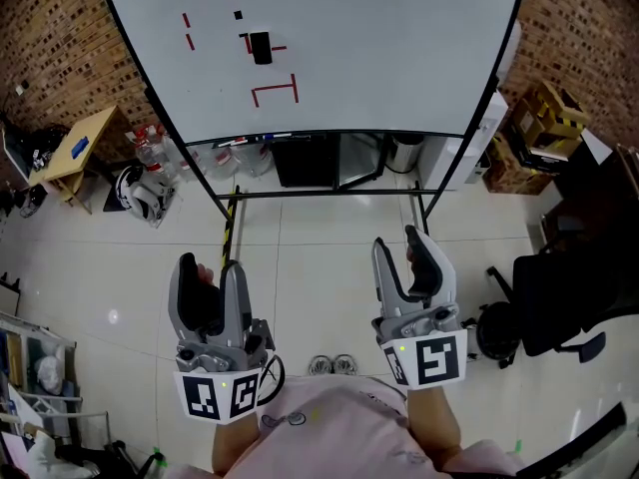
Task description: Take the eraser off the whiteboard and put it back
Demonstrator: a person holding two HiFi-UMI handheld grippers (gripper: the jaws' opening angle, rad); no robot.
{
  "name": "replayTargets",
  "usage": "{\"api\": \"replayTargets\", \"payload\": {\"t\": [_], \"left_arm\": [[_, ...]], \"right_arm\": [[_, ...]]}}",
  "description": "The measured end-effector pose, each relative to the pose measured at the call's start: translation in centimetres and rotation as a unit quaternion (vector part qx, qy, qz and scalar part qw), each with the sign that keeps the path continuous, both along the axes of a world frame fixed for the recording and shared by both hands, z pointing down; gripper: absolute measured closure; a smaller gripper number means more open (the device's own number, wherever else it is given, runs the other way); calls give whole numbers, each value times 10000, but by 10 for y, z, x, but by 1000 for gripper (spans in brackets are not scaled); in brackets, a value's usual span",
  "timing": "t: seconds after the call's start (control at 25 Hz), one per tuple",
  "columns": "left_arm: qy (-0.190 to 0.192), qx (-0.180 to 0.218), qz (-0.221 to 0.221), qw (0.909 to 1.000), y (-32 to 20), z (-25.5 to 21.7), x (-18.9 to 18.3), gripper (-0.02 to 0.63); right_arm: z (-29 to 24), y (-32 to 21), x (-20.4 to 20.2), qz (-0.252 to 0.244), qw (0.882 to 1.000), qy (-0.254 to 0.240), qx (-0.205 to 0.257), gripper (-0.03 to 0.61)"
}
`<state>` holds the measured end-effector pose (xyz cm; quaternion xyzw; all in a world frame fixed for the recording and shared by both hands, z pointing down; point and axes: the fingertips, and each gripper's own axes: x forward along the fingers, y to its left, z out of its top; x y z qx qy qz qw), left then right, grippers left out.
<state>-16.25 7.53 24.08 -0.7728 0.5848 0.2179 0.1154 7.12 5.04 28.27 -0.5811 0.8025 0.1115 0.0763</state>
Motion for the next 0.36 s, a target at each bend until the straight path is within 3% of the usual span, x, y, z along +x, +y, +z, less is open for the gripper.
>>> {"api": "replayTargets", "payload": {"t": [0.36], "left_arm": [[9, -19, 68, 10000, -5, 1, -4, 348]], "right_arm": [[3, -5, -4, 47, 10000, -31, -60, 413]]}}
